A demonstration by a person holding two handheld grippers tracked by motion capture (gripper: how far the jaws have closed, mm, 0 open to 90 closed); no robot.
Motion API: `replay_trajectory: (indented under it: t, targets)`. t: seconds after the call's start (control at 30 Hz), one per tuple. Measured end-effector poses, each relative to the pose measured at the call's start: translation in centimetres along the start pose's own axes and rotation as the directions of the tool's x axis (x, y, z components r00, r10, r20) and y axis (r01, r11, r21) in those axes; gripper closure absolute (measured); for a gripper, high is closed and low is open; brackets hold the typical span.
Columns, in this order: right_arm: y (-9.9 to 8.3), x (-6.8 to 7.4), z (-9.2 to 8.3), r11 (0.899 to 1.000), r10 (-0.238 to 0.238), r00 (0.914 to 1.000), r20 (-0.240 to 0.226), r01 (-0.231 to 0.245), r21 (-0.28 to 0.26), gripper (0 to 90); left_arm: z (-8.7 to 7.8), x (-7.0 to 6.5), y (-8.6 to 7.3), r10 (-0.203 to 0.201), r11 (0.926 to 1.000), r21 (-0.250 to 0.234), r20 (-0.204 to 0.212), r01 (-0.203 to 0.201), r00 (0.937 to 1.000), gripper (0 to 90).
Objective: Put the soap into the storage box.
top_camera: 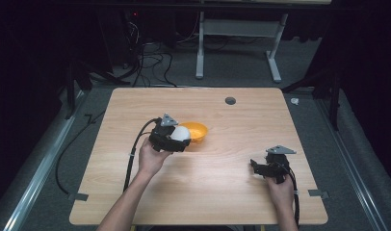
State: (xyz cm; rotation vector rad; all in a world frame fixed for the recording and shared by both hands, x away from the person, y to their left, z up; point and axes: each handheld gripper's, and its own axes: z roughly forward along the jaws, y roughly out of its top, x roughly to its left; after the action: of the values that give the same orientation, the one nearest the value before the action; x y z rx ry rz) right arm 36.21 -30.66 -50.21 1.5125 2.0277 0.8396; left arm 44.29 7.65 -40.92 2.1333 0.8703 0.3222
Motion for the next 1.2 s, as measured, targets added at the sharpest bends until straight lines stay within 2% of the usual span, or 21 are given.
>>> replay_trajectory:
  t: [0.1,0.17,0.3,0.43,0.53,0.93,1.07,1.2]
  targets:
    - [0.0,0.0,0.0,1.0,0.001,1.0,0.002,-0.001,-0.001,21.8,0.2,0.2,0.2,-0.024,0.9997,-0.01,0.003,0.024,0.9997,24.4]
    - [0.0,0.0,0.0,1.0,-0.002,1.0,0.001,0.002,-0.001,21.8,0.4,0.2,0.4,-0.021,0.9998,-0.006,-0.012,0.021,0.9997,24.4]
    - [0.0,0.0,0.0,1.0,0.0,1.0,0.001,0.0,-0.001,21.8,0.9,0.3,0.7,-0.019,0.9998,0.003,-0.011,0.019,0.9998,24.5]
    - [0.0,0.0,0.0,1.0,0.0,1.0,0.001,0.0,0.0,21.5,1.6,0.1,1.2,-0.006,0.9999,0.013,-0.029,0.006,0.9996,24.4]
    - [0.0,0.0,0.0,1.0,-0.001,1.0,-0.001,0.001,0.0,21.2,2.1,0.2,1.3,-0.023,0.9996,0.015,-0.019,0.023,0.9996,24.4]
    - [0.0,0.0,0.0,1.0,-0.004,1.0,-0.002,0.004,0.0,21.2,3.4,0.8,2.0,-0.022,0.9989,0.04,-0.038,0.023,0.999,24.4]
    - [0.0,0.0,0.0,1.0,-0.004,1.0,-0.002,0.004,0.0,21.2,4.0,1.1,2.2,-0.041,0.9985,0.035,-0.034,0.042,0.9986,24.4]
    - [0.0,0.0,0.0,1.0,-0.002,1.0,-0.002,0.002,0.0,21.1,4.9,1.4,2.4,-0.033,0.9975,0.06,-0.06,0.037,0.9976,24.4]
